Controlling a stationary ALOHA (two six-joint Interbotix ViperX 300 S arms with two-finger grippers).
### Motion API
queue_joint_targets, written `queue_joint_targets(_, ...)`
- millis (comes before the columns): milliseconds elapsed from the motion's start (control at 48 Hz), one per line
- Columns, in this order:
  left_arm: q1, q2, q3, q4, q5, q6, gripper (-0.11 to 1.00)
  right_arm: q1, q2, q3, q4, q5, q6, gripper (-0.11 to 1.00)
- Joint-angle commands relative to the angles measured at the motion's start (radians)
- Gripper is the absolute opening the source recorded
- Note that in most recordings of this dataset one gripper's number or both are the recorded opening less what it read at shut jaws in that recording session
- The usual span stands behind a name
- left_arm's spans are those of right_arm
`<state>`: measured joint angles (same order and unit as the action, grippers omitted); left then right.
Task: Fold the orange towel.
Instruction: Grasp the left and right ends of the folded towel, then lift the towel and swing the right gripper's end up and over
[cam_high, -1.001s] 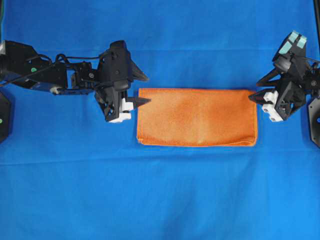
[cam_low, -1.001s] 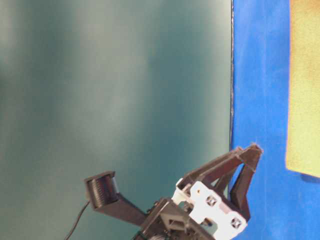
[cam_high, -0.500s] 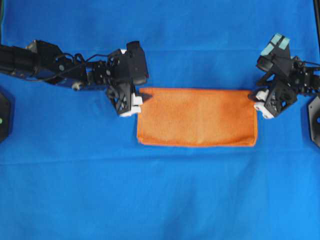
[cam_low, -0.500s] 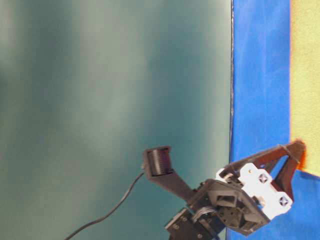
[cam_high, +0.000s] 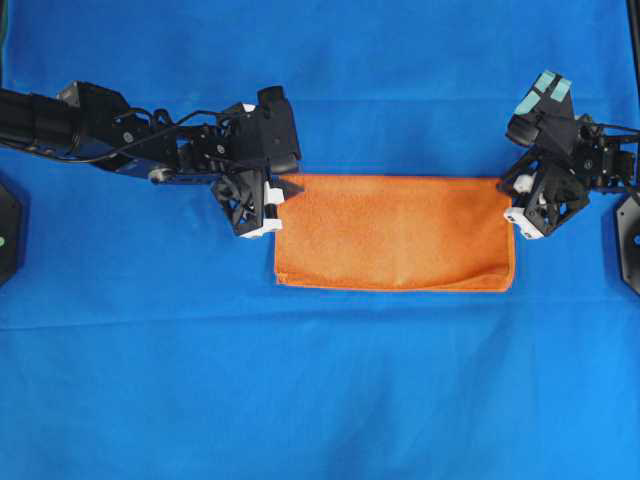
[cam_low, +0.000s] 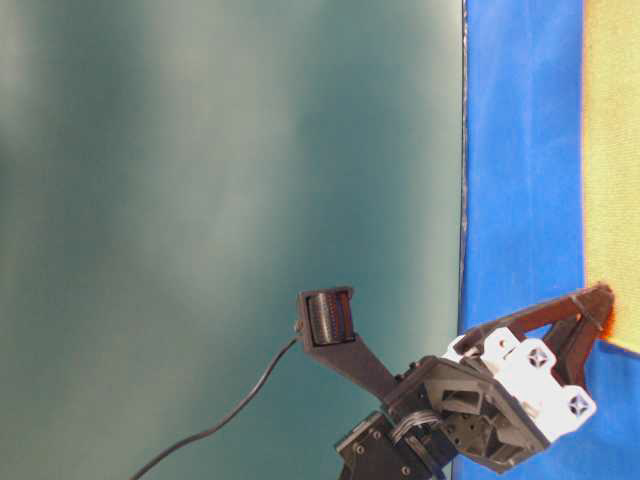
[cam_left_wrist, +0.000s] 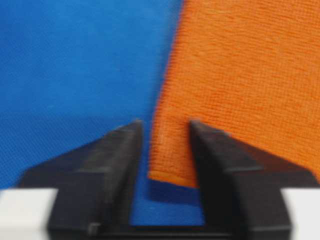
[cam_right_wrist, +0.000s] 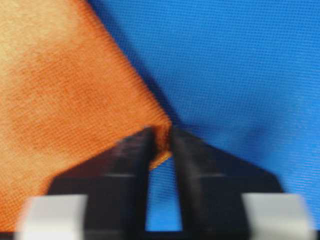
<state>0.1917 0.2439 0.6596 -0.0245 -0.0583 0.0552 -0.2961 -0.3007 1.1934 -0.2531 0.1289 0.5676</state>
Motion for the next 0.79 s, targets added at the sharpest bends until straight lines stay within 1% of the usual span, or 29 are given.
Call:
queue_joint_targets(0, 0.002, -0.008, -0.017, -0.002, 0.028, 0.008, 0.21, 0.015, -0.005, -0.015, -0.002, -0.018, 0.0, 0.1)
queue_joint_targets(42, 0.002, -0.008, -0.02, 0.0, 0.034, 0.009, 0.12, 0.015, -0.005, -0.014, -0.002, -0.028, 0.0, 0.03)
queue_joint_targets(83, 0.002, -0.006, -0.025, 0.0, 0.035, 0.011, 0.05, 0.015, -0.005, -0.014, -0.002, -0.034, 0.0, 0.03)
queue_joint_targets(125, 0.002, -0.005, -0.029, -0.002, 0.04, 0.011, 0.02, 0.015, -0.005, -0.015, -0.002, -0.04, 0.0, 0.03)
queue_joint_targets(334, 0.002, -0.012, -0.048, -0.002, 0.061, 0.012, 0.02, 0.017, -0.014, -0.017, -0.002, -0.041, 0.011, 0.03)
queue_joint_targets(480, 0.002, -0.049, -0.064, 0.0, 0.118, 0.011, 0.02, 0.015, -0.061, -0.025, -0.002, -0.023, 0.014, 0.03)
queue_joint_targets(646, 0.002, -0.138, -0.081, 0.0, 0.206, 0.009, 0.02, 0.017, -0.167, -0.043, 0.0, 0.057, 0.014, 0.03)
queue_joint_targets(771, -0.002, -0.219, -0.083, 0.0, 0.245, 0.008, 0.02, 0.02, -0.258, -0.061, 0.0, 0.133, 0.009, 0.03)
